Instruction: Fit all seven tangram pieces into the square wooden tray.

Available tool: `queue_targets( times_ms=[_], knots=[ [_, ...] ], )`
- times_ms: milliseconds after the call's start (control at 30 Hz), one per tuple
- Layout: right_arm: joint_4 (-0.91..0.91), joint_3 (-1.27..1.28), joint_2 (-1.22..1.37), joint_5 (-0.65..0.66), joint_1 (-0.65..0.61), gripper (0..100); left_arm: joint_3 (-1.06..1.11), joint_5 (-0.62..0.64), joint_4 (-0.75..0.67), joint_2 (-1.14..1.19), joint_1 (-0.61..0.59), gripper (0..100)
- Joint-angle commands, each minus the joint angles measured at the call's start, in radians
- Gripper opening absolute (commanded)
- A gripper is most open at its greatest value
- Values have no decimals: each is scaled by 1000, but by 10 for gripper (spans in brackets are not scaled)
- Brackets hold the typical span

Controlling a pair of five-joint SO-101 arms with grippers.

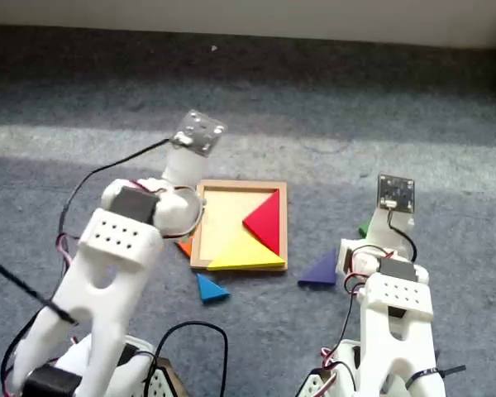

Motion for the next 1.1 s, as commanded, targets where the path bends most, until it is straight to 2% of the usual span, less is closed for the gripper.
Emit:
queue_targets(
  times_ms=[0, 233, 433, 633, 733, 967, 1067],
  knots=[
    [105, -101, -54, 6, -13, 9, 70, 18, -3, -137, -120, 5],
    [337, -246, -211, 11, -70, 9, 326, 20, -127, -343, -291, 5],
    [461, -302, -300, 12, -294, 7, 492, 20, -164, -506, -384, 5],
    [421, -308, -298, 11, -478, 6, 607, 20, -164, -657, -421, 5],
    [366, -360, -236, 11, -535, 7, 636, 21, -158, -736, -421, 5],
    [472, -615, 104, 5, -576, 6, 705, 21, -158, -912, -421, 5],
    [473, -579, 119, 3, -578, 6, 730, 21, -158, -978, -421, 5]
  ],
)
